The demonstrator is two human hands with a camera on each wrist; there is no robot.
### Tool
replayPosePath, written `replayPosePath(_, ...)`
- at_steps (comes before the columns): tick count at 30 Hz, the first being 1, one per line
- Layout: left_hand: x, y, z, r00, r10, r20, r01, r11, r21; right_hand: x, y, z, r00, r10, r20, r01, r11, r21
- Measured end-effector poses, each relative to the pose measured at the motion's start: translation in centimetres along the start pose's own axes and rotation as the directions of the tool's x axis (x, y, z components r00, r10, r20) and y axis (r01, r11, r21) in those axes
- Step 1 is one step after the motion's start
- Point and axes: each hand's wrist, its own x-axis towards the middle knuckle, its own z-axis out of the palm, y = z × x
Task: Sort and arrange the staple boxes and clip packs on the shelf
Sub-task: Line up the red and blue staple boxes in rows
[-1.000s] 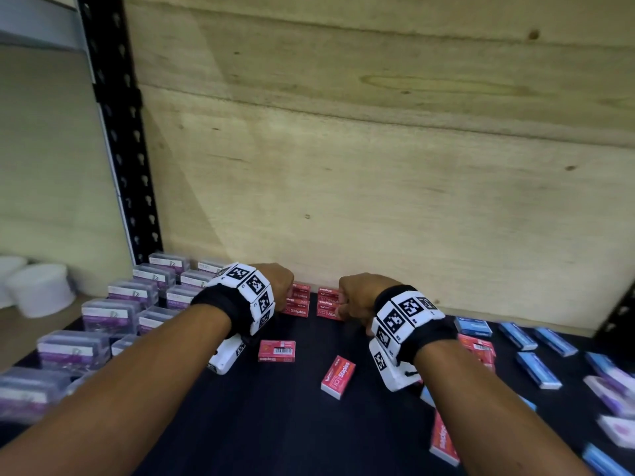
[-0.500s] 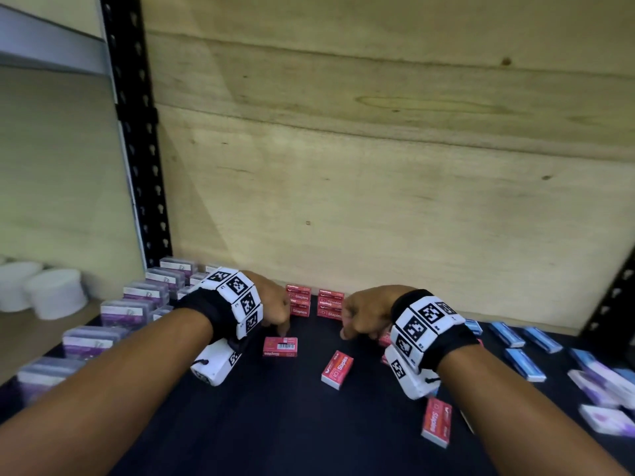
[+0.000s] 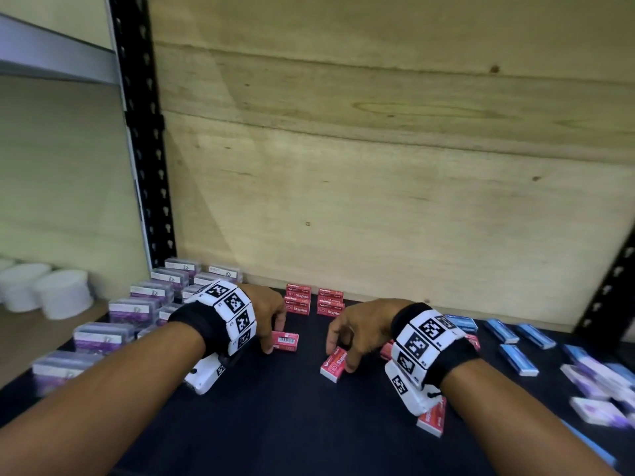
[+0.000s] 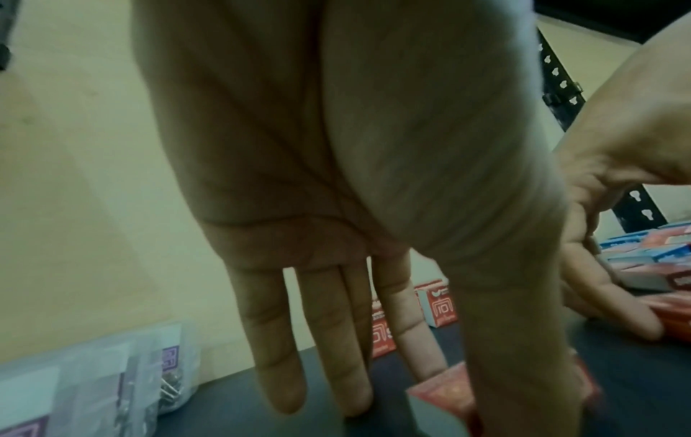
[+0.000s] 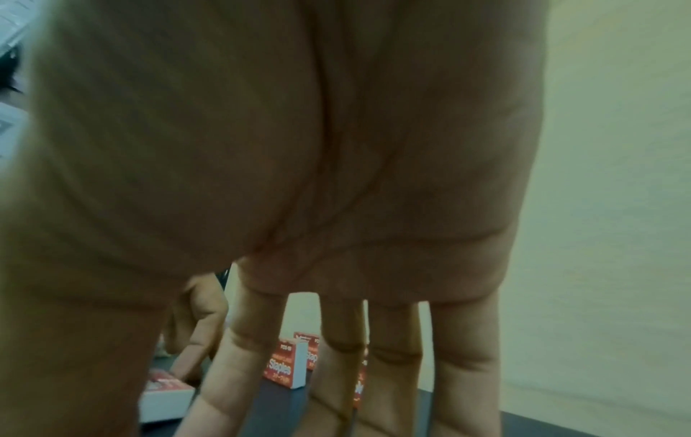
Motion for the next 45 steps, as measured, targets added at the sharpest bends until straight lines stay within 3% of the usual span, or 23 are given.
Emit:
replayPosePath(11, 0.7, -0.7, -0.7, 0.996, 0.009, -0.093, -0.009, 1.000, -0.004, 1.3, 0.8, -0.7, 0.975, 0.083, -0.206, -0.101, 0.992, -0.078)
replayPosePath(20, 1.5, -0.4, -1.2, 0.994, 0.014, -0.113, -0.012, 1.000, 0.013, 2.4, 0.3, -1.1, 0.938, 0.061, -0.340, -0.079, 0.996, -0.040)
replayPosePath(31, 2.3, -1.8, -0.8, 0.993, -0.044, -0.113, 0.029, 0.991, -0.132, 2.9, -0.4, -1.7, 0.957, 0.124, -0.262, -0.140, 0.989, -0.042)
replayPosePath(45, 2.2, -0.8, -1.4, 0.996, -0.026, -0.082, 0.020, 0.997, -0.072, 4.2, 0.5, -2.2, 0.962, 0.152, -0.228, -0.132, 0.986, 0.098)
